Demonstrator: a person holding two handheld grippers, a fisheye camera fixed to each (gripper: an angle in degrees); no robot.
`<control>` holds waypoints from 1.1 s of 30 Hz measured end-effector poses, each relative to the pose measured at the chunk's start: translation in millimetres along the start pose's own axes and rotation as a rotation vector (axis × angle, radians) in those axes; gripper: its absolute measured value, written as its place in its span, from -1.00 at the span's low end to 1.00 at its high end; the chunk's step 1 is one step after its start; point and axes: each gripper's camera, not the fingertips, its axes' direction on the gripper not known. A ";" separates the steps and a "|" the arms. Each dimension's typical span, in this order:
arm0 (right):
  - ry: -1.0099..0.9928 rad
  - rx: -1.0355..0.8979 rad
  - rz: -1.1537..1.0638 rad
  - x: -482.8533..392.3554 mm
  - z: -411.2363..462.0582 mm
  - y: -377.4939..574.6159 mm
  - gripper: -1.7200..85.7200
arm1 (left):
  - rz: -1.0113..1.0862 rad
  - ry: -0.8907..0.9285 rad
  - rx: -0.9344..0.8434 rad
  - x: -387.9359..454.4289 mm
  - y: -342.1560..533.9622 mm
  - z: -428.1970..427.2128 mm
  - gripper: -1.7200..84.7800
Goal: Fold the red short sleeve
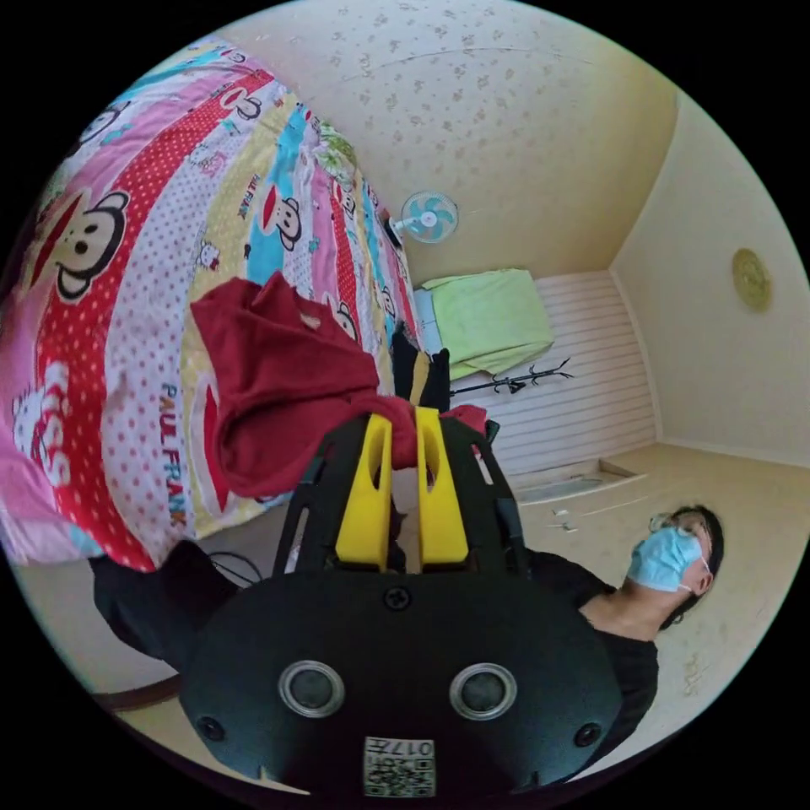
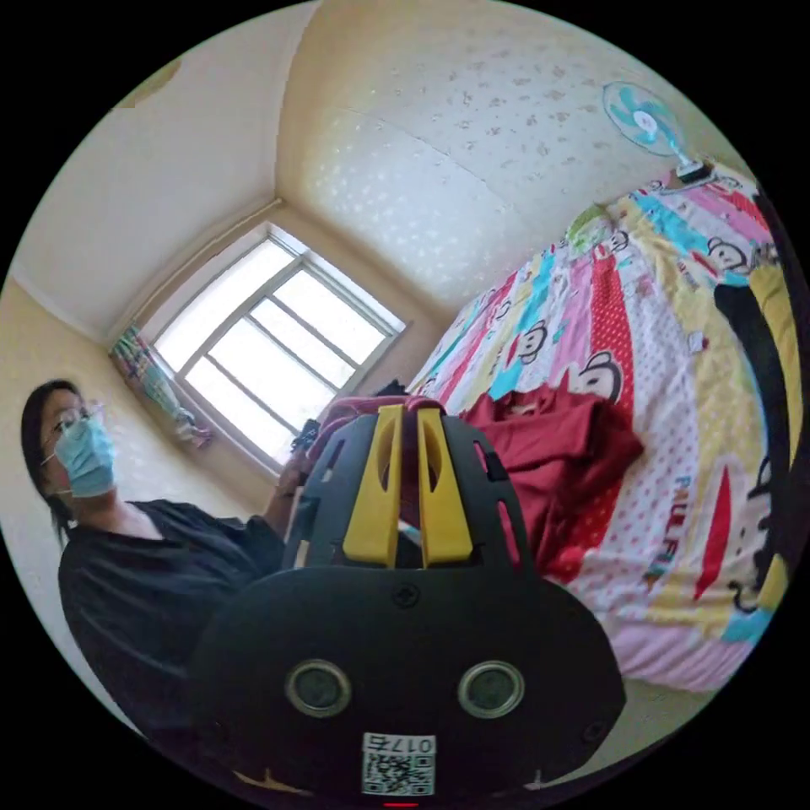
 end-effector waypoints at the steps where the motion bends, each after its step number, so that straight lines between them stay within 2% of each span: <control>1: 0.112 0.012 -0.014 -0.8 22.0 -26.8 -0.85 | -0.020 -0.029 0.035 -5.4 -33.7 2.9 -0.79; 4: 0.426 0.062 0.010 -32.0 79.5 -51.5 -0.81 | -0.015 -0.186 0.151 -8.6 -73.1 4.9 -0.74; 5: 0.570 0.060 0.005 -47.1 105.7 -45.6 -0.80 | -0.004 -0.215 0.157 -7.8 -74.2 6.4 -0.73; 7: 0.726 0.035 -0.079 -62.3 150.2 -23.0 -0.80 | 0.018 -0.292 0.158 -13.6 -59.0 18.2 -0.66; 9: 0.870 -0.129 -0.171 -57.5 204.8 4.4 -0.81 | -0.026 -0.341 0.138 -30.8 -34.9 31.3 -0.65; 11: 1.177 -0.391 -0.162 -18.5 263.7 48.1 -0.87 | -0.085 -0.410 0.112 -51.4 -7.5 44.5 -0.65; 12: 1.220 -0.430 -0.172 -9.3 271.3 61.0 -0.88 | -0.119 -0.456 0.098 -62.9 9.8 51.7 -0.65; 15: 1.252 -0.318 -0.240 -14.2 268.7 108.9 -0.89 | -0.195 -0.483 0.058 -83.8 44.8 71.4 -0.64; 18: 1.248 -0.249 -0.140 -27.2 266.4 113.4 -0.91 | -0.258 -0.335 0.063 -99.0 57.9 90.8 -0.66; 21: 1.148 -0.174 -0.037 -38.3 249.5 108.5 -0.94 | -0.271 -0.242 0.116 -96.4 44.7 94.7 -0.80; 23: 1.021 -0.112 0.000 -48.7 226.4 111.4 -0.95 | -0.221 -0.203 0.160 -70.5 30.6 93.3 -0.82; 26: 0.952 -0.043 0.047 -54.6 190.0 123.1 -0.95 | 0.051 -0.238 0.157 22.1 -0.9 116.5 -0.84; 28: 0.935 0.004 0.118 -51.0 165.0 132.0 -0.95 | 0.284 -0.250 0.048 99.1 -17.9 171.5 -0.84; 31: 0.867 0.072 0.243 -35.7 123.8 150.0 -0.94 | 0.516 -0.234 -0.145 161.0 -10.4 261.3 -0.82; 33: 0.836 0.085 0.301 -23.8 103.1 161.7 -0.94 | 0.578 -0.265 -0.260 176.9 0.8 303.0 -0.78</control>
